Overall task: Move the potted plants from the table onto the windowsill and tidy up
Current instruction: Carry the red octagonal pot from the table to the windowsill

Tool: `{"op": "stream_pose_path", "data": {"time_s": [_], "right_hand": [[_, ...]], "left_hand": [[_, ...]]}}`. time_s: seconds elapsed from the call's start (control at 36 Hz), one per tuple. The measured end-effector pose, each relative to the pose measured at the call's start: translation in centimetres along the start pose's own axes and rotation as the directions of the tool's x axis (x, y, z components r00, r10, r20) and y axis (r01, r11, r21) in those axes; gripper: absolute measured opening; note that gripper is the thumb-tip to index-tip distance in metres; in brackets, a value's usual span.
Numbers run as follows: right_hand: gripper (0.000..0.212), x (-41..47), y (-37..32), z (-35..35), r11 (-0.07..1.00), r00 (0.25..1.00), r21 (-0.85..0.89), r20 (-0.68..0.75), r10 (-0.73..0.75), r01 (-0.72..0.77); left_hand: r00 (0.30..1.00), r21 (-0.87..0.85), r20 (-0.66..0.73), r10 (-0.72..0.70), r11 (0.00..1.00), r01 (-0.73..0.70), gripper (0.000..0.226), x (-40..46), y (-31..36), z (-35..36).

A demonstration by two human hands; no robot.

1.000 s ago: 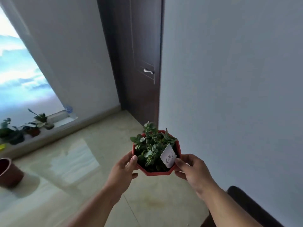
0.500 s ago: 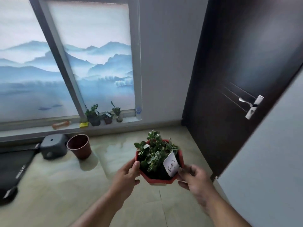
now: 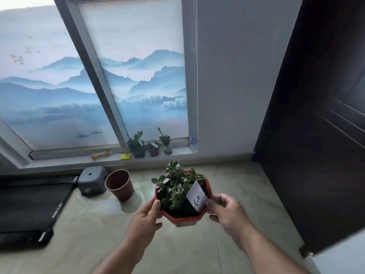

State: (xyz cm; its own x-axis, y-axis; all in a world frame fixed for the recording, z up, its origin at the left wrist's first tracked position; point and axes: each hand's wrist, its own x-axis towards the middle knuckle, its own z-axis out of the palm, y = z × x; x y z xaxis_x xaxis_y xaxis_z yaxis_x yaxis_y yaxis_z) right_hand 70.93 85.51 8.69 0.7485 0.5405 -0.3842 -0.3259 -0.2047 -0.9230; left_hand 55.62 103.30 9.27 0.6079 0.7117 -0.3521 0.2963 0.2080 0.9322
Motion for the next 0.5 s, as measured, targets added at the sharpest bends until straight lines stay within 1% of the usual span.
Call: {"op": "stream_pose_path", "data": {"time_s": [0.11,0.22,0.31,0.42,0.5], "right_hand": [[0.026,4.3,-2.9,0.5,1.000,0.999,-0.027,0.051,-0.007,0.008],[0.026,8.9,-5.6,1.5,0.998,0.996,-0.062,0.084,-0.006,0.011],[0.026,12.3,-6.8,2.6,0.997,0.996,-0.076,0.085,-0.007,0.014],[0.017,17.9,-8.2,4.7,0.994,0.998,-0.105,0.071,0.000,0.008],[0.015,22.6,-9.2,6.9,0.991,0.999,-0.133,0.040,0.016,-0.011]], "left_hand": [[1.000,-0.017,-0.019,0.014,1.000,-0.015,0.026,3.7,2.1,0.5],[0.999,-0.070,-0.051,0.004,0.998,-0.008,0.025,7.9,3.9,0.5],[0.998,-0.087,-0.070,-0.001,0.996,-0.005,0.027,11.3,4.9,0.4],[0.999,-0.110,-0.043,-0.007,0.994,0.002,0.027,16.8,5.9,-0.3],[0.999,-0.113,-0.016,-0.032,0.993,0.030,0.030,22.3,6.4,-1.3]]}}
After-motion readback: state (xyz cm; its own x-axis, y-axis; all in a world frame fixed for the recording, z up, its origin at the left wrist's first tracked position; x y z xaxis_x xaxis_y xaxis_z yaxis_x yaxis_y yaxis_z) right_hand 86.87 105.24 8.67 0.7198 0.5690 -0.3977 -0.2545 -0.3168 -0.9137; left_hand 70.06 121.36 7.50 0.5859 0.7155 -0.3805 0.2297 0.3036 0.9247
